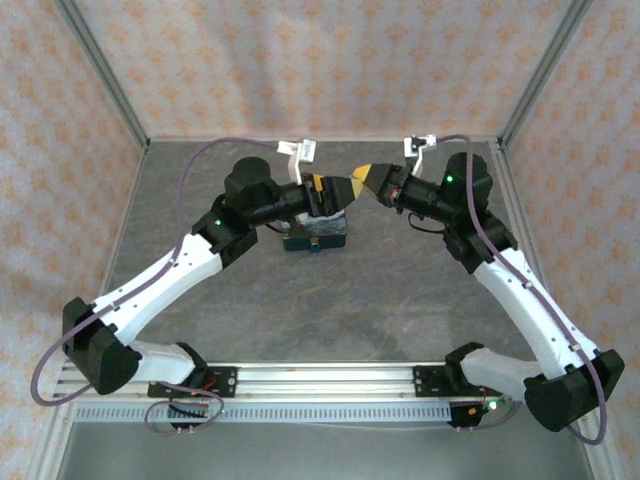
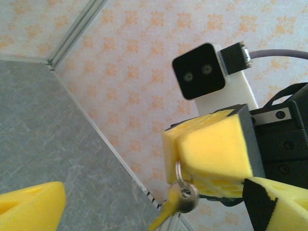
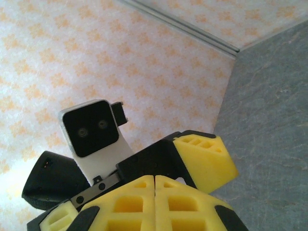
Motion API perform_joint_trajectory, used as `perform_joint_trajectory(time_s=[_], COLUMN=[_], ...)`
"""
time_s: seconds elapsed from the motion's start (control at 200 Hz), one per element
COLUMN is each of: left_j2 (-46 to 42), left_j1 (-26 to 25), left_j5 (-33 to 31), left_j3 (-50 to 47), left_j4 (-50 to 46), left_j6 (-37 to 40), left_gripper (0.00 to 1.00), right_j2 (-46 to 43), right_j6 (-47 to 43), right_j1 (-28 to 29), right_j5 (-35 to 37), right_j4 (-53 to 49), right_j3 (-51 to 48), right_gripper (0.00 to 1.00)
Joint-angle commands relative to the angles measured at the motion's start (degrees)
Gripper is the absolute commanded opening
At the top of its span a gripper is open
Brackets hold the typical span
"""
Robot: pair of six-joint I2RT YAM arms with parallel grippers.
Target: Unlock the padlock with the key
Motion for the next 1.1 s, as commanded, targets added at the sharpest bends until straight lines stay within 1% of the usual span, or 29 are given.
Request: perform_joint_trajectory(time_s=[0.0,0.155,0.205,0.275,0.32,0.335,0.415,0.515,0.57,0.761,0.951,1.011,1.061,1.096], left_j2=[1.3,2.2,2.2,2.4,2.5,2.5,2.6,2.7,2.6,2.5,2.6,2.3,2.2,2.2], left_j1=[-0.1,-0.1,-0.1,-0.2,-0.1,-0.1,-0.1,-0.1,-0.2,-0.4,-0.7,-0.8,-0.8,-0.9], left_j5=[4.5,5.9,6.2,6.7,7.1,7.1,7.1,6.9,6.6,6.9,6.9,6.7,6.6,6.5], left_j3=[4.2,6.0,6.3,6.6,6.7,6.8,7.0,7.1,7.0,6.6,6.1,5.6,5.3,5.2], left_j4=[4.6,3.5,3.0,2.7,2.6,2.5,2.6,1.6,1.2,1.9,1.1,1.3,1.3,0.9], left_j6=[1.3,1.6,1.9,2.0,2.1,2.1,1.9,2.3,2.5,1.9,2.1,2.0,2.1,2.1], left_gripper=[0.92,0.77,0.74,0.66,0.58,0.57,0.57,0.72,0.73,0.6,0.39,0.37,0.32,0.31], right_j2=[0.2,0.2,0.3,0.5,0.7,0.8,0.8,0.8,0.9,0.1,-0.7,-0.8,-0.8,-0.9], right_j6=[2.1,2.2,2.4,2.9,3.6,3.8,4.3,4.8,5.0,5.4,6.0,6.2,6.3,6.4], right_j1=[0.4,0.3,0.3,0.3,0.3,0.3,0.3,0.3,0.3,0.3,-0.2,-0.5,-0.6,-0.8], right_j5=[1.6,2.9,3.1,2.9,2.7,2.6,2.5,2.4,2.4,3.1,3.9,4.0,3.9,4.0], right_j4=[-1.6,-2.2,-2.3,-1.5,-0.6,-0.3,0.4,0.9,1.1,1.2,1.0,1.0,1.0,1.0], right_j3=[1.8,1.7,1.6,1.4,1.3,1.2,1.2,1.2,1.3,0.9,0.9,0.9,0.9,0.9], right_gripper=[0.0,0.0,0.0,0.0,0.0,0.0,0.0,0.0,0.0,0.0,0.0,0.0,0.0,0.0])
